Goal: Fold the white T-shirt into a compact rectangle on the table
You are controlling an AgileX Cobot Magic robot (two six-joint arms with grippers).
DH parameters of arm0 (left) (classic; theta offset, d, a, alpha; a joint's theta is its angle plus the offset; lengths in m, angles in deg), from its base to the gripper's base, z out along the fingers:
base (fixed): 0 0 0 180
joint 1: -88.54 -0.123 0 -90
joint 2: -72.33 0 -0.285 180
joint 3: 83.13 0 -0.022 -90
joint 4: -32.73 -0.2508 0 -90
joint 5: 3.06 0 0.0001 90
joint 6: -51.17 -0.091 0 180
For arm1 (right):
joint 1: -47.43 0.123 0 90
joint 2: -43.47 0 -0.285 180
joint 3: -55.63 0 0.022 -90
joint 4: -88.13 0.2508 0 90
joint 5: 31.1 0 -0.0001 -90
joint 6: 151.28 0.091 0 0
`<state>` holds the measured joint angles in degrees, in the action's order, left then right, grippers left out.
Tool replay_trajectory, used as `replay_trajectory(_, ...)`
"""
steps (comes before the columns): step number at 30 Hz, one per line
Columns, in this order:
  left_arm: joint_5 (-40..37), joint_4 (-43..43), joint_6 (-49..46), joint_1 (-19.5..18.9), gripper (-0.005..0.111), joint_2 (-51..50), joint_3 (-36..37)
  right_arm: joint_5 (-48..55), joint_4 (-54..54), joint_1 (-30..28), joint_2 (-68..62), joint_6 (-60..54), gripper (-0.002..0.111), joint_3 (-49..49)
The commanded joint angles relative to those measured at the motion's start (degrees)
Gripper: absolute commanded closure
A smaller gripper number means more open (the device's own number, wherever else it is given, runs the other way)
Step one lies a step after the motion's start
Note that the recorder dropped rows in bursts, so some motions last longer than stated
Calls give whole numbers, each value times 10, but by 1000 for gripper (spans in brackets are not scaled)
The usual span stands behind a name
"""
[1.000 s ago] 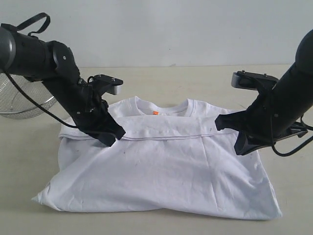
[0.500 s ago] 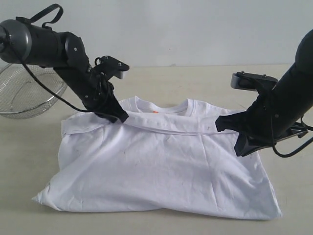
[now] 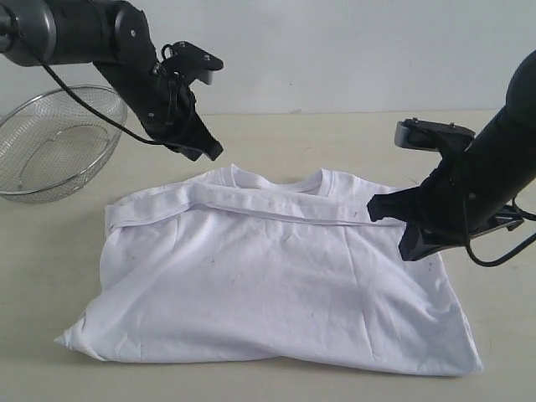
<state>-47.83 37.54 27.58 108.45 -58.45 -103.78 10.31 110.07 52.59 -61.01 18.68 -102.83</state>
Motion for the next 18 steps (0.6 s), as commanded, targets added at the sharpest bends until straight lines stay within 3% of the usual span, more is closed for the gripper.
replay_trajectory(1,-74,45,9,1,102,33,-7,-50,1,1,-2,-15,108,-18)
replay_trajectory(9,-214,97,9,1,102,54,-1,-9,0,1,-110,-35,108,-118)
replay_trajectory(18,-183,97,9,2,102,54,110,-34,2,1,-160,-43,108,-136)
